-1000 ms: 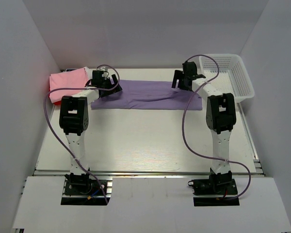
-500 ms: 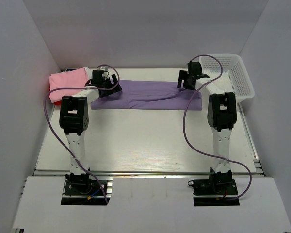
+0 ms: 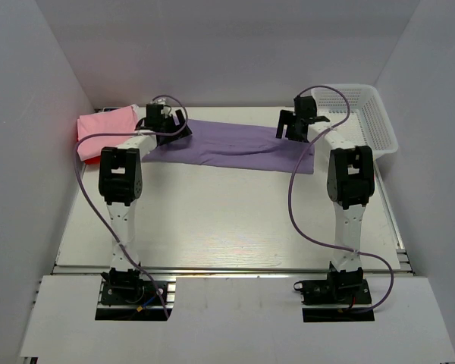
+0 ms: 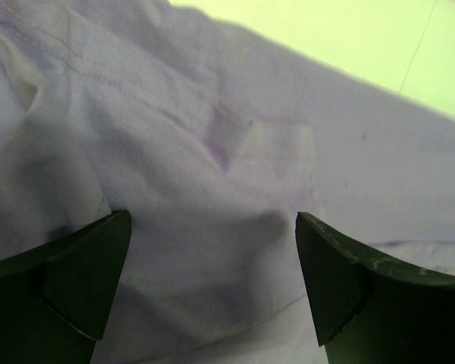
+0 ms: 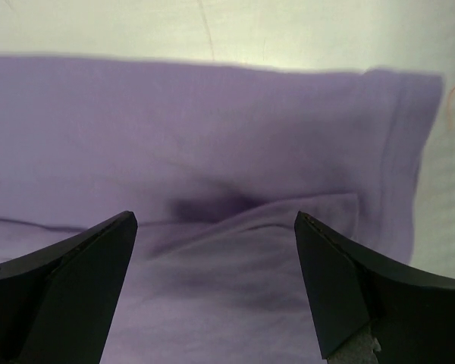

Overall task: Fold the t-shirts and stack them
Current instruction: Rotate the tshirt 90 degrees

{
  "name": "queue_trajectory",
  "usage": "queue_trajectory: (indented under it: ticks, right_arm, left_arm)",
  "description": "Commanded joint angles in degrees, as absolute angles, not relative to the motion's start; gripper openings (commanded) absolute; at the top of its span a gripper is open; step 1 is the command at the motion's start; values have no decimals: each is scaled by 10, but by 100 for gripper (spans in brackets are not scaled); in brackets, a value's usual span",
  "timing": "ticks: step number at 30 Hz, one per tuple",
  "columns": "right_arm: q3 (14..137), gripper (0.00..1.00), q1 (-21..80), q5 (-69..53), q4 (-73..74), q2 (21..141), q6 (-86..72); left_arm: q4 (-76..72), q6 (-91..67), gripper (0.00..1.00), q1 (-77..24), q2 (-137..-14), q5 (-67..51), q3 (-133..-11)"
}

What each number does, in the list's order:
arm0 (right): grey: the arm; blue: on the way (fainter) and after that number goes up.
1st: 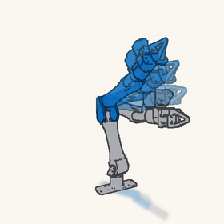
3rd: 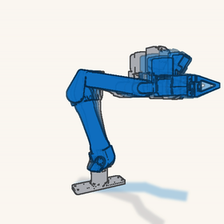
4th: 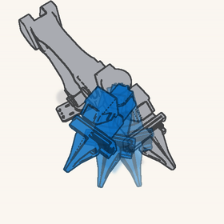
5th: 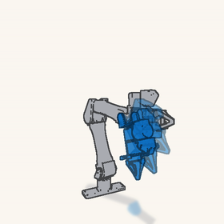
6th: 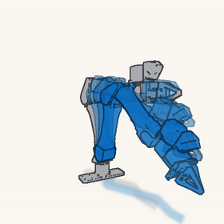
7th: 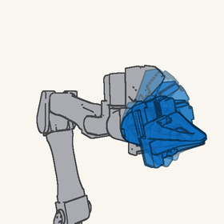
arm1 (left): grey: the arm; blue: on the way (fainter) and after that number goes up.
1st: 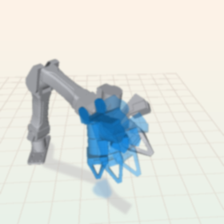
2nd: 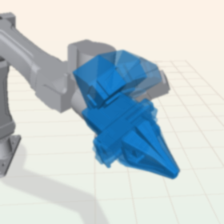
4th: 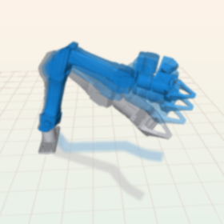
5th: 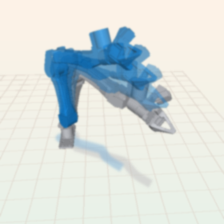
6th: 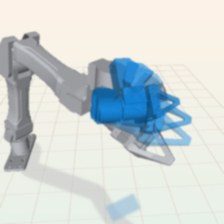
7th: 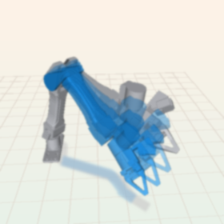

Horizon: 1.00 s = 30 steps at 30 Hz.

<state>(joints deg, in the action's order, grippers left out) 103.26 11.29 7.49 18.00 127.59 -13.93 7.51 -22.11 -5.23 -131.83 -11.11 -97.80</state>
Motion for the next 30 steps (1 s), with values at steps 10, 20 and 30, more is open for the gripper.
queue_trajectory:
  ticks: [10,20,30]
  right_arm:
    - [653,90,157,-73,168,1144,-236]
    - [493,90,409,-297,136,1011,-229]
    - [586,90,526,-308,215,963,-119]
  left_arm:
    - [87,-312,100,-53,-1581,-251,-1344]
    - [-49,-367,100,-142,-1656,-258,-1383]
    - [-101,-344,100,-185,-1663,-180,-1378]
